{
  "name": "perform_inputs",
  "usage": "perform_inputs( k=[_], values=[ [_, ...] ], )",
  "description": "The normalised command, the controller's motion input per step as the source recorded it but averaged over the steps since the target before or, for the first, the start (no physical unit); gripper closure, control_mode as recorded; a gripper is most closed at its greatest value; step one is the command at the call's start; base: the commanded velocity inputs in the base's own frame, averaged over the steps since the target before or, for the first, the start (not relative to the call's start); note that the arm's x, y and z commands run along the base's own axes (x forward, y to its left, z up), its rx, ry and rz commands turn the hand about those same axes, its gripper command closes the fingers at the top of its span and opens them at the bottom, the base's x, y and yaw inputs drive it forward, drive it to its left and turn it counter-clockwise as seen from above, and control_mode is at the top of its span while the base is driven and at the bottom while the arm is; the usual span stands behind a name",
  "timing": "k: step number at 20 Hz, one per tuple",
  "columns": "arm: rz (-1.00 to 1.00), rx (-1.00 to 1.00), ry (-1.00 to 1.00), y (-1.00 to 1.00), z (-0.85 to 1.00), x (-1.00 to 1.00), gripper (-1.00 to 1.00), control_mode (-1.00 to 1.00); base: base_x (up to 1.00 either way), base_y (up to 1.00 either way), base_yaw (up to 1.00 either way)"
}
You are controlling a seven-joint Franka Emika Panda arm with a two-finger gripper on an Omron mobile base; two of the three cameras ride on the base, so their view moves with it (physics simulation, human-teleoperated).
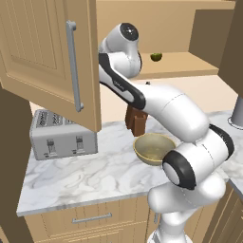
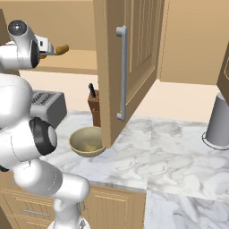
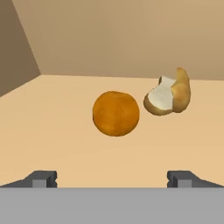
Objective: Open the cabinet. Pick the orange and kiwi from the cabinet and place them into the bowl. Then close the cabinet.
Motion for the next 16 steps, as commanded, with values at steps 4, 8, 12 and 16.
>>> perform_inputs(
  k=[4,8,12,16],
  values=[
    [-0.01,0.0,0.01,0.11,-0.02,0.29,-1.0,-1.0,0.0,0.0,0.0],
    [-0.01,0.0,0.01,0.02,-0.15,0.34,-1.0,-1.0,0.0,0.0,0.0],
    [-0.02,0.0,0.0,0.0,-0.14,0.26,-1.0,-1.0,0.0,0.0,0.0],
    [-0.03,0.0,0.0,0.03,-0.01,0.23,-1.0,-1.0,0.0,0.0,0.0]
  ],
)
